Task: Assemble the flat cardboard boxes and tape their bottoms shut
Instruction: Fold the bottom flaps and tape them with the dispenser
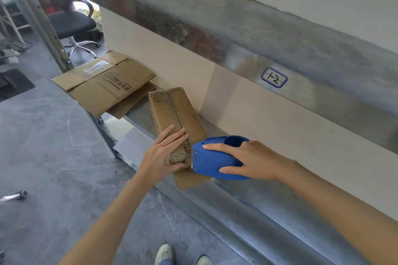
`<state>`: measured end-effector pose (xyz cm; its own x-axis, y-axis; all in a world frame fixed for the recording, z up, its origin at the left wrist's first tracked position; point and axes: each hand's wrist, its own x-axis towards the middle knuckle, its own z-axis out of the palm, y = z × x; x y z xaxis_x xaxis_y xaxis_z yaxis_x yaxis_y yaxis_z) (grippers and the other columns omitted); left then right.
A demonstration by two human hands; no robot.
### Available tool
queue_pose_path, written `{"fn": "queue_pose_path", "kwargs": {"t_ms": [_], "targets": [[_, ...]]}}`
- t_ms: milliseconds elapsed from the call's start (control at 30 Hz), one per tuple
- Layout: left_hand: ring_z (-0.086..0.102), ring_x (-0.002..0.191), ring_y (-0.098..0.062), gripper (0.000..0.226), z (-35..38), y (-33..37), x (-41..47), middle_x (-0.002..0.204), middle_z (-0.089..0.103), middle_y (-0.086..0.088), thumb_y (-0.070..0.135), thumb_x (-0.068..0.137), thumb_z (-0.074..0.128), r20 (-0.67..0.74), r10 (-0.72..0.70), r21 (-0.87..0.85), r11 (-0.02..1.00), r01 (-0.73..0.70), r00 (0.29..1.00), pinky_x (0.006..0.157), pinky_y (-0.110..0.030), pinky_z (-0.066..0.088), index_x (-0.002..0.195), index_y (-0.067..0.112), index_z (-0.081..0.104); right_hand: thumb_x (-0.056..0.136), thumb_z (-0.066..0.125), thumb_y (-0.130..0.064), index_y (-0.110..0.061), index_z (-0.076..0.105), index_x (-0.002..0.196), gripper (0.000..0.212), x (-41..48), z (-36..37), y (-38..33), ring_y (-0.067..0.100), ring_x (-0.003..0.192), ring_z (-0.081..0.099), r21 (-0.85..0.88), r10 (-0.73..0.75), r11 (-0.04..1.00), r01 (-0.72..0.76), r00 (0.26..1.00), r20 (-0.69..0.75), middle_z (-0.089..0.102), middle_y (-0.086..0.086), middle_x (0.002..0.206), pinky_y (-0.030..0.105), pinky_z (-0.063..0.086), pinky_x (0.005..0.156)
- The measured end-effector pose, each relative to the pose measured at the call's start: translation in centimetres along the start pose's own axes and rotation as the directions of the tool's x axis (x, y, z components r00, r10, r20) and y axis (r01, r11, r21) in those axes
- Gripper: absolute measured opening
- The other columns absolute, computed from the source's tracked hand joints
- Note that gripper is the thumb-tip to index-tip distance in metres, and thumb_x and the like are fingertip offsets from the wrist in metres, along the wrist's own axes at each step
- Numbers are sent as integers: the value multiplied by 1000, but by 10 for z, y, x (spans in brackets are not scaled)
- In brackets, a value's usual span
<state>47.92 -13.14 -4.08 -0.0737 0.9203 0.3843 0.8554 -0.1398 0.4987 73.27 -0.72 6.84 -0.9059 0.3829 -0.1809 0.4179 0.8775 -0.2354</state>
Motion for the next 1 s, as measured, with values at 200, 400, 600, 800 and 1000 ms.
{"fn": "queue_pose_path", "kwargs": {"t_ms": [200, 400, 600, 800, 1000], "targets": [[21, 149, -10, 86, 1, -4, 0, 151, 41, 17, 38, 69, 88, 12, -32, -17, 999, 32, 999, 114, -30, 29, 145, 26, 49, 94, 43, -61, -75, -8, 135, 67, -17, -11, 25, 6, 54, 45, -50, 56, 997, -56, 998, -8, 58, -8, 73, 26, 42, 68], [18, 149, -7, 86, 5, -8, 0, 151, 40, 19, 40, 69, 87, 21, -39, -23, 999, 39, 999, 115, -31, 28, 145, 28, 48, 93, 43, -62, -78, -14, 130, 69, -35, -21, 40, 14, 73, 54, -118, 147, 982, -145, 989, 13, 67, -9, 100, 25, 39, 70], [14, 149, -2, 88, 8, -10, 1, 151, 37, 24, 42, 69, 87, 23, -50, -16, 999, 50, 999, 113, -29, 26, 146, 32, 46, 93, 47, -61, -81, -15, 125, 73, -45, -23, 47, 13, 79, 47, -106, 205, 973, -203, 979, 3, 64, -13, 111, 25, 38, 72], [15, 147, 1, 88, 6, -10, 2, 149, 39, 24, 40, 66, 90, 15, -46, -32, 998, 47, 999, 112, -29, 27, 143, 32, 48, 94, 43, -61, -76, -22, 128, 75, -42, -20, 47, 12, 66, 45, -173, 261, 949, -262, 965, -28, 66, -12, 93, 25, 34, 66], [19, 147, -3, 90, 3, -7, 0, 149, 40, 22, 36, 64, 91, -13, -24, -38, 999, 24, 1000, 113, -30, 28, 142, 32, 48, 97, 43, -56, -60, -3, 148, 69, -26, -3, 31, 6, 53, 38, -224, 327, 915, -336, 942, -78, 45, -11, 59, 28, 35, 60]]}}
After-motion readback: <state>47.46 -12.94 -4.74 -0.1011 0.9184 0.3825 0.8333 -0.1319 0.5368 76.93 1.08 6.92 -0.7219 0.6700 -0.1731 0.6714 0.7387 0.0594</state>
